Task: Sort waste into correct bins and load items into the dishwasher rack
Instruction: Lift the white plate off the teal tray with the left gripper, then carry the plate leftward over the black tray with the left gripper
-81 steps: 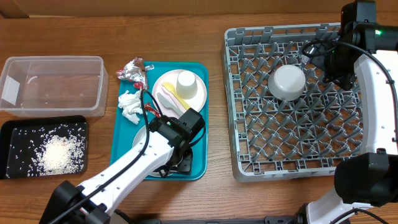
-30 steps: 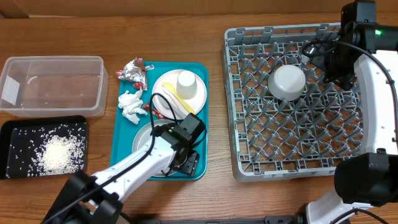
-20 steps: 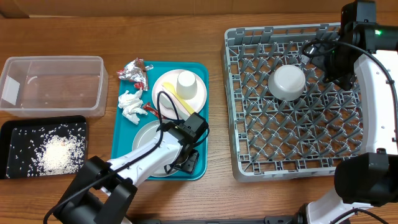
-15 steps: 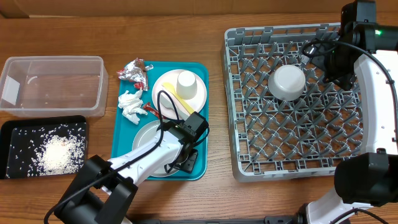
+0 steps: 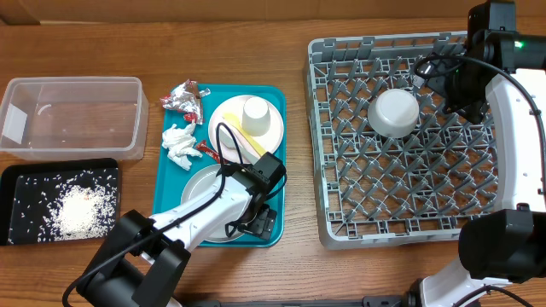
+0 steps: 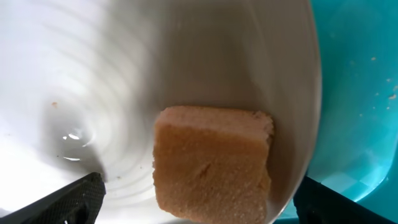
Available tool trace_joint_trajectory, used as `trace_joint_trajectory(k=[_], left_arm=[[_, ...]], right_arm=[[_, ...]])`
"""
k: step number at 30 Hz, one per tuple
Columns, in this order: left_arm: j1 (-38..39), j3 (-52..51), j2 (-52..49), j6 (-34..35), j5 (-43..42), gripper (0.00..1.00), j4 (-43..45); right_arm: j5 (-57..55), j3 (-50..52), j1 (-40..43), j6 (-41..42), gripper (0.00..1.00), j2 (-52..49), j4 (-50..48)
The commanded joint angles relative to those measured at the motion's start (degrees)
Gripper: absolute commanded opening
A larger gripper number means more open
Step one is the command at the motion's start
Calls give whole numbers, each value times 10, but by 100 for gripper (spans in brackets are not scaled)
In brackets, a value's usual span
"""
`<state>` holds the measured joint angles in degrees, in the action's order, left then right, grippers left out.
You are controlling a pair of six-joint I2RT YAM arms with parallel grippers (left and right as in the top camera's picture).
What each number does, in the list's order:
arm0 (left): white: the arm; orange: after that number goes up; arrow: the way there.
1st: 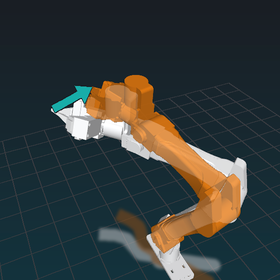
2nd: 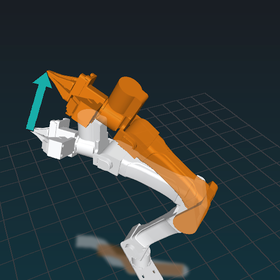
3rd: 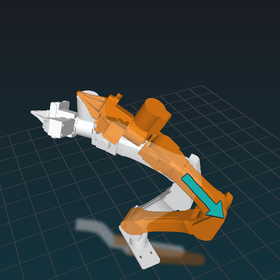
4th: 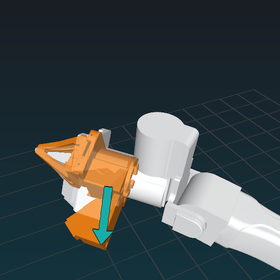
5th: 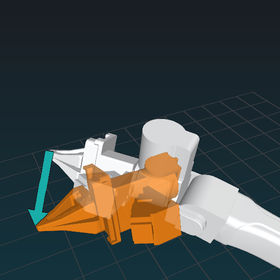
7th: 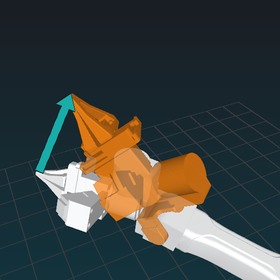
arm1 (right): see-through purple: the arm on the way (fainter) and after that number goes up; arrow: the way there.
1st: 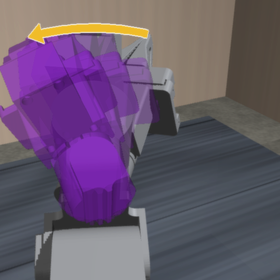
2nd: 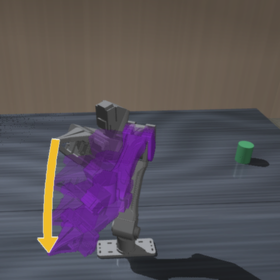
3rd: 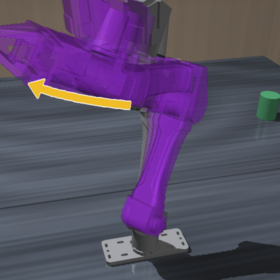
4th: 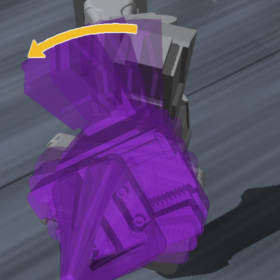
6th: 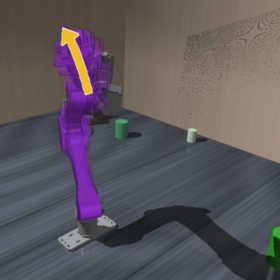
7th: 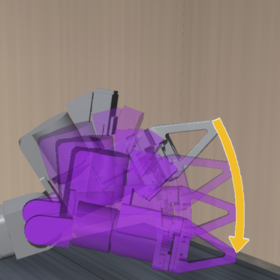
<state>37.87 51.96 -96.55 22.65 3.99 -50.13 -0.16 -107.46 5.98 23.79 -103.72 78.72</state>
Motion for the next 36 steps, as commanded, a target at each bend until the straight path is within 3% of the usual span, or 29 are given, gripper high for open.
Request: trace_joint_trajectory(k=[1, 5, 14, 23, 27, 30, 36], left_arm=[[-17, -2, -23, 30, 30, 83, 2], [-42, 12, -23, 31, 8, 57, -36], [-50, 29, -23, 31, -49, 52, -83], [-48, 28, -23, 31, -78, 37, -72], [-49, 25, -23, 31, -78, 15, -46], [-49, 25, -23, 31, -78, 4, -35], [-49, 27, -23, 30, -55, 4, -30]], right_arm=[[3, -1, 1, 3, 100, 5, -2], [3, -1, 1, 3, 100, 5, -2], [3, -1, 0, 3, 100, 5, -2], [3, -1, 0, 3, 100, 5, -2], [3, -1, 0, 3, 100, 5, -2], [3, -1, 0, 3, 100, 5, -2], [3, -1, 0, 3, 100, 5, -2]])
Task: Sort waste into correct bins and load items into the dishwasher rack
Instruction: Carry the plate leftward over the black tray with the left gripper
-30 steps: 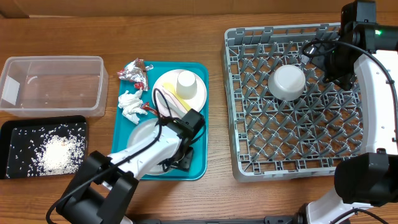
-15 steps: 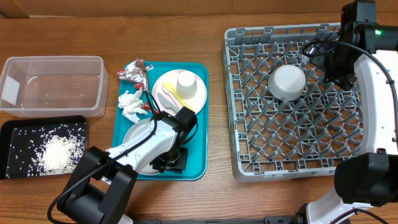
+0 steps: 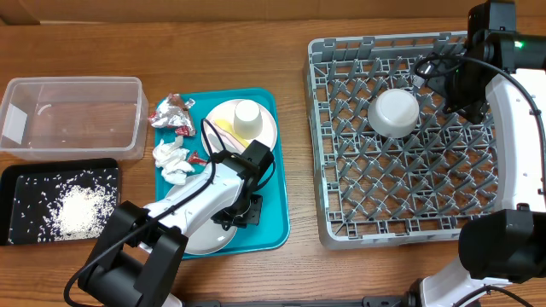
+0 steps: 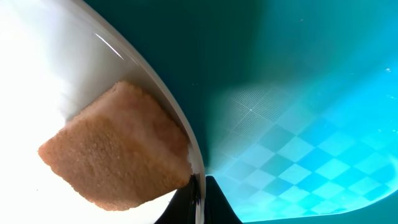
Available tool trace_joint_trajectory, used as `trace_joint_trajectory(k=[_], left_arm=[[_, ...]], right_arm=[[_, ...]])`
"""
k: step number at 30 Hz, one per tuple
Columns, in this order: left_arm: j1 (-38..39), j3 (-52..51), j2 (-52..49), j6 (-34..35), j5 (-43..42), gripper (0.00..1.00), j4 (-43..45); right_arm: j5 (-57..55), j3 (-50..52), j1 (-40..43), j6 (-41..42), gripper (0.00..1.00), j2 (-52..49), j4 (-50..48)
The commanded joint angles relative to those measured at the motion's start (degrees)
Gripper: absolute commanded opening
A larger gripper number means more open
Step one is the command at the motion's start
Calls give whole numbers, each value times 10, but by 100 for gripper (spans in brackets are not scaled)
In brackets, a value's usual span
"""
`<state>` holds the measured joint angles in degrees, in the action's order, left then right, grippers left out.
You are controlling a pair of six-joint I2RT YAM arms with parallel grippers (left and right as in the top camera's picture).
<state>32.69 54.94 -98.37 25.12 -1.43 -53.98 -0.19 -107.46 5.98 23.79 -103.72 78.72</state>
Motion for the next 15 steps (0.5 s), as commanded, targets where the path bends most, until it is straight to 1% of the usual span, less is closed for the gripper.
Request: trace_joint_trajectory(k=[1, 6, 15], left_arm=[[3, -1, -5, 6, 2, 4, 5], [3, 31, -2, 6, 4, 4, -30], [3, 126, 33, 22, 4, 4, -130]], right_arm=[[3, -1, 1, 3, 100, 5, -2], [3, -1, 0, 3, 100, 5, -2], [3, -1, 1, 3, 100, 5, -2]])
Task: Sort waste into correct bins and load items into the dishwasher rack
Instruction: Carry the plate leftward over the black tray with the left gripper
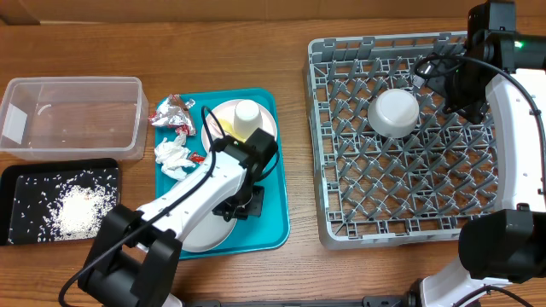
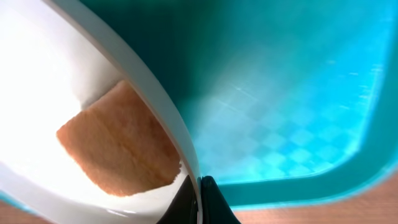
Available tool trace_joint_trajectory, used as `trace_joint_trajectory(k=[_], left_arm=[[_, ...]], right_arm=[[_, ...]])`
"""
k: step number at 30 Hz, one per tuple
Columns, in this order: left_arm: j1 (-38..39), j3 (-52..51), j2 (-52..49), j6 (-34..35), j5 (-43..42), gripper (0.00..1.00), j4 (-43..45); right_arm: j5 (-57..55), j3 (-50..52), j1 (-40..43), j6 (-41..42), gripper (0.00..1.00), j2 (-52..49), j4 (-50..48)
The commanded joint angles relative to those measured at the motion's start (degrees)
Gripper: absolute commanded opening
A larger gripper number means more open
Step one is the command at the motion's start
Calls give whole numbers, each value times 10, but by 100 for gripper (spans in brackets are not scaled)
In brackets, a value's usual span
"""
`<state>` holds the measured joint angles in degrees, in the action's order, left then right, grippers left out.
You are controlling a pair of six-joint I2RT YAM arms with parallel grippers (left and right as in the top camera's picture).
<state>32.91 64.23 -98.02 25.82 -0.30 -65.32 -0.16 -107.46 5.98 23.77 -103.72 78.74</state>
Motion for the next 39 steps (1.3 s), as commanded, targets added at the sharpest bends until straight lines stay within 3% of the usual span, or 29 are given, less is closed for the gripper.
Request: trace_joint_trajectory(k=[1, 10, 28, 39], left_arm=[[1, 40, 36, 15, -8, 4, -24], [-20, 79, 94, 42, 27, 4, -99], [-162, 107, 155, 23, 53, 4, -142], [-310, 166, 156, -40, -38, 4, -135]], right_arm=[[3, -1, 0, 3, 100, 5, -2], [3, -1, 0, 3, 100, 5, -2], [3, -1, 1, 3, 100, 5, -2], [3, -1, 0, 3, 100, 5, -2]])
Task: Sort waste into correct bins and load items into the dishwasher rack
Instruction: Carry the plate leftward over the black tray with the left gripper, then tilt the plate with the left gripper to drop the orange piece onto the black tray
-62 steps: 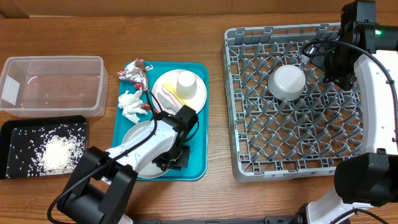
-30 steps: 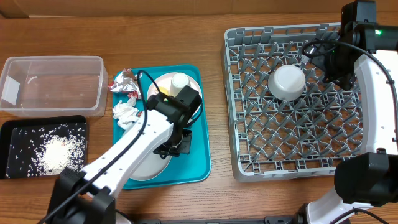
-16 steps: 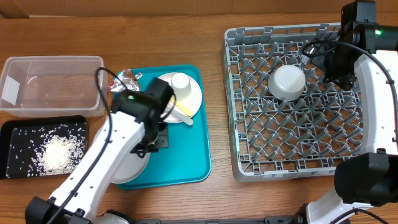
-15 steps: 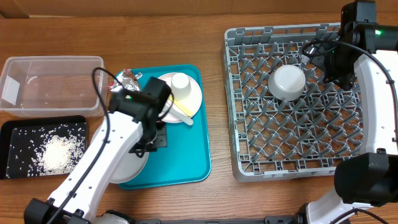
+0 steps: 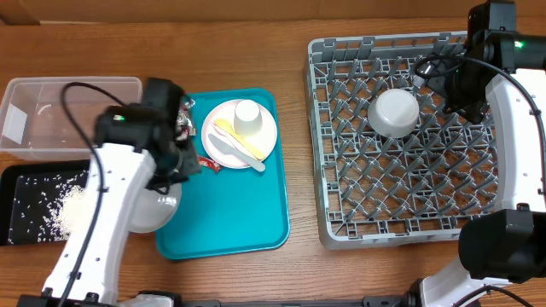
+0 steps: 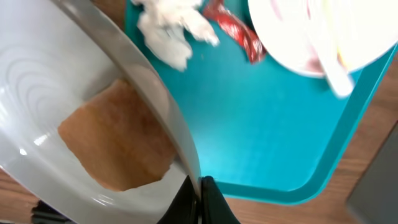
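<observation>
My left gripper (image 6: 199, 186) is shut on the rim of a white bowl (image 6: 56, 93) that holds a brown, sponge-like piece (image 6: 118, 146). Seen from overhead, the bowl (image 5: 152, 210) hangs over the left edge of the teal tray (image 5: 239, 213), with my left gripper (image 5: 173, 181) above it. On the tray lie a crumpled tissue (image 6: 168, 31), a red wrapper (image 6: 239, 34) and a white plate (image 5: 256, 141) with a cup (image 5: 248, 114) and cutlery. My right gripper (image 5: 450, 81) hovers over the grey dishwasher rack (image 5: 409, 196); its jaws are too small to read.
A clear plastic bin (image 5: 51, 111) stands at the far left. In front of it is a black tray (image 5: 34, 183) with white rice. An upturned white bowl (image 5: 393, 112) sits in the rack. Bare wooden table separates the teal tray from the rack.
The bowl was resting on the tray's front left with my left gripper shut on its rim. Now it is held off the tray and further left, over the tray's left edge. The right arm is unchanged.
First my left gripper stood open just above the bowl with the brown piece. Then it was shut on the bowl's rim, the bowl still on the tray. Now the bowl is held further left, beside the black rice tray.
</observation>
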Available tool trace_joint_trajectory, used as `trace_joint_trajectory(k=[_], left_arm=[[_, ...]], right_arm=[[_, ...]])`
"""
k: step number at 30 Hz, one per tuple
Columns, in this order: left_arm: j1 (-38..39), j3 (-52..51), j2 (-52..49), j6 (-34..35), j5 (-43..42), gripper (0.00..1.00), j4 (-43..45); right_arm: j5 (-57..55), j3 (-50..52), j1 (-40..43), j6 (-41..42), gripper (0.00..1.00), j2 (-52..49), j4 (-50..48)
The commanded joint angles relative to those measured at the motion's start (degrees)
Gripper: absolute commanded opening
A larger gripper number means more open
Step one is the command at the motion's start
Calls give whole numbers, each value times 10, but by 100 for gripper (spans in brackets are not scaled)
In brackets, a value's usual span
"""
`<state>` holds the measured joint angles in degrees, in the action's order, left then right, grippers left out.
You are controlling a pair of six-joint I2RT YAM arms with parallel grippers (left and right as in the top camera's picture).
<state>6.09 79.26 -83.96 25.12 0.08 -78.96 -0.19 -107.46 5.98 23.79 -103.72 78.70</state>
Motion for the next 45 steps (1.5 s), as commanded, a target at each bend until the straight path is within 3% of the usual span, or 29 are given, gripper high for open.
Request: trace_joint_trajectory(k=[1, 10, 16, 33, 38, 45], left_arm=[[-62, 15, 15, -39, -52, 4, 3], [-232, 15, 15, -89, -154, 4, 31], [-290, 15, 15, -102, -162, 4, 39], [-333, 15, 13, -105, -150, 4, 139], [-381, 15, 11, -99, -223, 4, 153], [-442, 15, 11, -133, -248, 4, 138]], right_arm=[[3, -1, 0, 3, 100, 5, -2], [3, -1, 1, 3, 100, 5, -2], [3, -1, 0, 3, 100, 5, -2], [3, -1, 1, 3, 100, 5, -2], [3, -1, 0, 3, 100, 5, -2], [3, -1, 0, 3, 100, 5, -2]])
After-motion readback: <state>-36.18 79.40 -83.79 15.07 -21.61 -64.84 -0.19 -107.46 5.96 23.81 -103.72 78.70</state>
